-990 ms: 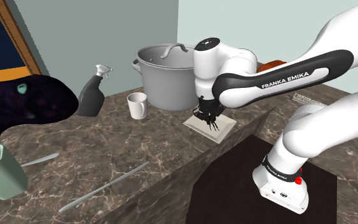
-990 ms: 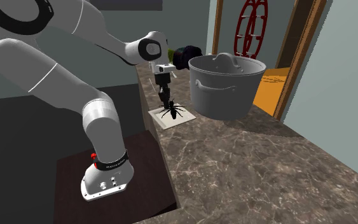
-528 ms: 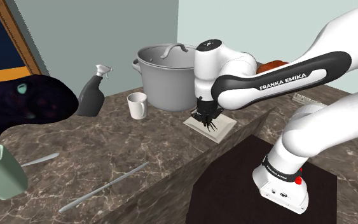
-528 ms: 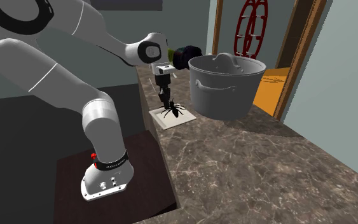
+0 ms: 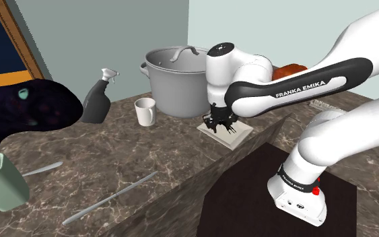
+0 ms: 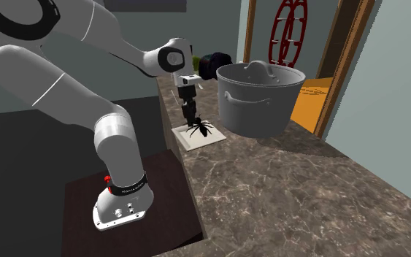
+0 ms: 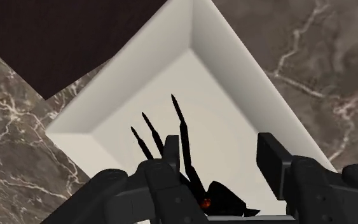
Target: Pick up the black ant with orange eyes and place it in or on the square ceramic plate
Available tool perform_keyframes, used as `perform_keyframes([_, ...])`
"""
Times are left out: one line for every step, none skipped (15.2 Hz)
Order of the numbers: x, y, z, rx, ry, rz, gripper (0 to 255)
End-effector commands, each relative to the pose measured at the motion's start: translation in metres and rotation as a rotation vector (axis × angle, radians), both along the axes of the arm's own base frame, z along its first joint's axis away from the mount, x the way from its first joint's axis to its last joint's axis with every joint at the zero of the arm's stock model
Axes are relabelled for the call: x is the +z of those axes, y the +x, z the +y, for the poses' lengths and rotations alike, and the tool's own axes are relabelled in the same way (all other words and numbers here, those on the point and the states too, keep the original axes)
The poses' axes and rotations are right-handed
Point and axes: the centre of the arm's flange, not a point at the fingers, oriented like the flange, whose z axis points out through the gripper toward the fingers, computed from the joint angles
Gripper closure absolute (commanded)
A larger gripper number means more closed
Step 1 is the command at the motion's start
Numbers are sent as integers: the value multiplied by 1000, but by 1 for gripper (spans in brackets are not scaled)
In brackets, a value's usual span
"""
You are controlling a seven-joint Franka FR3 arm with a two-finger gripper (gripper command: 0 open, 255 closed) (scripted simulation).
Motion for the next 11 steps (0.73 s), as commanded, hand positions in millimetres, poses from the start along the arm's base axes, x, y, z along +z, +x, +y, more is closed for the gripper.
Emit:
perform_keyframes([12, 0, 2, -15, -15, 45, 0])
perform_keyframes([24, 0, 6, -15, -15, 45, 0])
perform_keyframes([34, 1, 9, -15, -15, 45, 0])
perform_keyframes([34, 1, 9, -15, -15, 45, 0])
perform_keyframes([34, 1, 9, -15, -15, 45, 0])
perform_keyframes([34, 1, 9, -15, -15, 45, 0])
perform_keyframes([34, 1, 9, -15, -15, 45, 0])
perform_keyframes([34, 1, 9, -15, -15, 45, 0])
perform_keyframes([34, 1, 9, -15, -15, 45, 0])
perform_keyframes([34, 1, 9, -15, -15, 45, 0])
perform_keyframes([34, 1, 9, -15, -15, 45, 0])
